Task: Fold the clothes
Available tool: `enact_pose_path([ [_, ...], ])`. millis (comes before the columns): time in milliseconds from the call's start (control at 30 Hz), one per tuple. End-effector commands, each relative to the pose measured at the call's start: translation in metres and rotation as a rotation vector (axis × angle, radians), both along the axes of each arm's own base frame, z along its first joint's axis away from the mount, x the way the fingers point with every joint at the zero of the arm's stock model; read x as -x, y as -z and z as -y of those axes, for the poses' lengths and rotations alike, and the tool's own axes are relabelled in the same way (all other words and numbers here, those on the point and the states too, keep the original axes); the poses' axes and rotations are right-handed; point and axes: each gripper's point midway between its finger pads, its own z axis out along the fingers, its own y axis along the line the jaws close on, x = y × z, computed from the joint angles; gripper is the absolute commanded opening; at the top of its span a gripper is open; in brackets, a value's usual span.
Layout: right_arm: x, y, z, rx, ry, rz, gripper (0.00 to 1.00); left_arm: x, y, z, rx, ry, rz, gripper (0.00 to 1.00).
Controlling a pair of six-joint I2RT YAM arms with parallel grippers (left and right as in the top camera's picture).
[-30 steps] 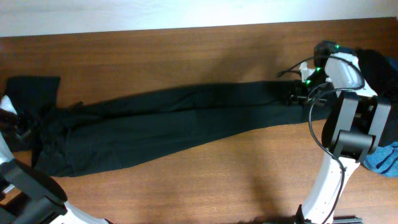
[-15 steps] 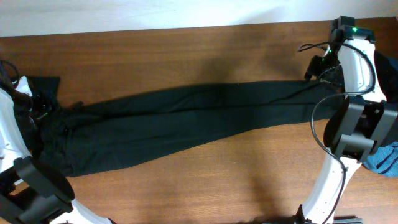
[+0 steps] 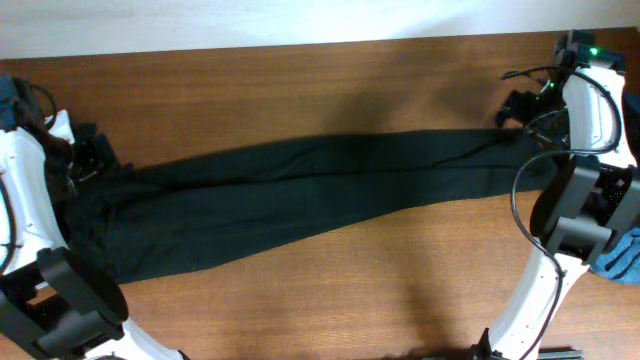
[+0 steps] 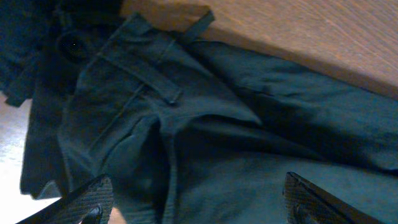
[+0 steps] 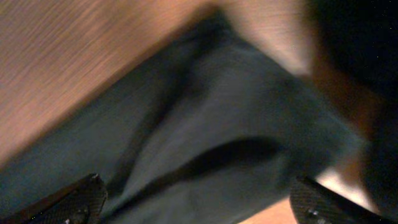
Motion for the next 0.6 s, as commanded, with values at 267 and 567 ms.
enact_pose_path([
  [267, -0.006, -0.004, -0.14, -0.185, -0.947, 0.067, 0.99, -0.013, -0.002, 0.013, -0.009, 0.044, 0.028, 0.94],
  [567, -0.002, -0.007, -0.209, -0.209, -1.455, 0.156, 0.61, -0.015, 0.001, 0.015, -0.007, 0.049, 0.024, 0.95],
])
